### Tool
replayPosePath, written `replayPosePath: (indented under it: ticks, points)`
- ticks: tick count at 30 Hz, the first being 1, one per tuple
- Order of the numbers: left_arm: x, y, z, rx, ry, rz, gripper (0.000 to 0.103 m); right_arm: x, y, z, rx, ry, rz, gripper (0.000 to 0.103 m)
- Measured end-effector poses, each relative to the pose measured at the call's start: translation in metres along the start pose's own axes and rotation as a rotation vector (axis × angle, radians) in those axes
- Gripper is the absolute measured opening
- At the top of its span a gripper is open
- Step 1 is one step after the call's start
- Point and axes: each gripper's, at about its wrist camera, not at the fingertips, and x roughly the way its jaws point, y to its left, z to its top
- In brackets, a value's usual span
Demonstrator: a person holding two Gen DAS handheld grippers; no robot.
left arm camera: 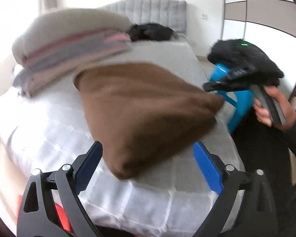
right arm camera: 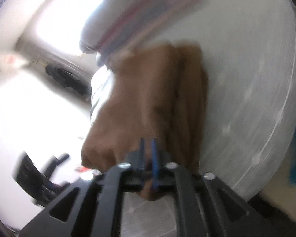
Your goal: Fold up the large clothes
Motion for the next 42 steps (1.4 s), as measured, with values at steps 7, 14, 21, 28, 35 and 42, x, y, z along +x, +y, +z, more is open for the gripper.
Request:
replayPosePath:
  ticks: [7,14,21,28,35,42]
  points:
    - [0.013,0.021,0.048,-0.059,-0.097,0.156,0.092,0.008,0.054,-0.018,-0.272,-0.064,-0.144,0.097]
    - [0.050,0.014,0.087,-0.059,-0.135,0.224,0.092,0.054,0.016,-0.032,-0.117,0.254,-0.191,0.097]
    - [0.057,0.010,0.086,-0.039,-0.138,0.261,0.092,-0.021,0.062,-0.030,-0.215,0.057,-0.033,0.097]
    - [0.062,0.008,0.080,-0.058,-0.130,0.254,0.092,-0.021,0.099,0.011,-0.312,-0.167,-0.079,0.097]
    - [0.057,0.010,0.076,-0.073,-0.139,0.263,0.092,0.089,0.028,-0.018,-0.180,0.124,-0.254,0.098]
    - [0.053,0.003,0.078,-0.065,-0.167,0.263,0.092,0.083,0.037,-0.018,-0.200,0.109,-0.275,0.098]
